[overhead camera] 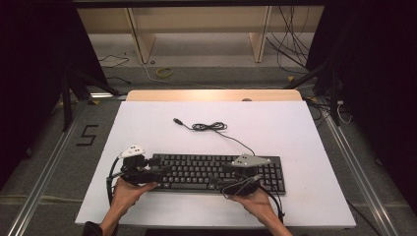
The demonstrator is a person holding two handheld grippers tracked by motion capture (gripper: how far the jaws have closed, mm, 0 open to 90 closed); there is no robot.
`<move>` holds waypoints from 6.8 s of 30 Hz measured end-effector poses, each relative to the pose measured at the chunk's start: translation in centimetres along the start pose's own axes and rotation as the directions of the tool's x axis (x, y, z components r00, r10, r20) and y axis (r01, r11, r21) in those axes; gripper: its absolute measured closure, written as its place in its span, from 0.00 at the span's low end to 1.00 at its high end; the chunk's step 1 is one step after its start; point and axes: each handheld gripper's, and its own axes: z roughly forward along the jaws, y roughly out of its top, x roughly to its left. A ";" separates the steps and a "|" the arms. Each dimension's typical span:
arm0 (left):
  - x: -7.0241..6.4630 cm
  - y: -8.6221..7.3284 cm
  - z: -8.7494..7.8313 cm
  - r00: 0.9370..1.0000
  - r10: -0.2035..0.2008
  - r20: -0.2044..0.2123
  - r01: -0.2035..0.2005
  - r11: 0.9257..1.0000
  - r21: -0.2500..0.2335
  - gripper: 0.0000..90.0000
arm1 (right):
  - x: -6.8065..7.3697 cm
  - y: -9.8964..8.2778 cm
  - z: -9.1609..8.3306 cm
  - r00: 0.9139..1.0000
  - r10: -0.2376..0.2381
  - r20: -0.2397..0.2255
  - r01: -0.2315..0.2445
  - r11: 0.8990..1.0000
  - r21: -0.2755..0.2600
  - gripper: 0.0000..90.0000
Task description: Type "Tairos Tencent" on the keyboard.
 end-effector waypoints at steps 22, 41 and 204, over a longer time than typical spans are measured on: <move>-0.5 -0.5 -0.8 1.000 0.009 0.018 -0.008 0.999 -0.052 0.36 | 1.4 0.9 2.0 0.999 -0.026 -0.041 0.027 0.999 0.020 0.44; -0.6 -0.9 -1.3 1.000 0.015 0.021 -0.013 0.998 -0.068 0.35 | 2.4 1.3 3.5 0.997 -0.044 -0.070 0.047 0.998 0.043 0.50; 1.2 -2.8 -0.9 0.994 0.067 -0.081 -0.052 0.983 0.177 0.99 | 1.8 4.2 12.2 0.998 -0.054 -0.029 0.059 0.980 0.189 1.00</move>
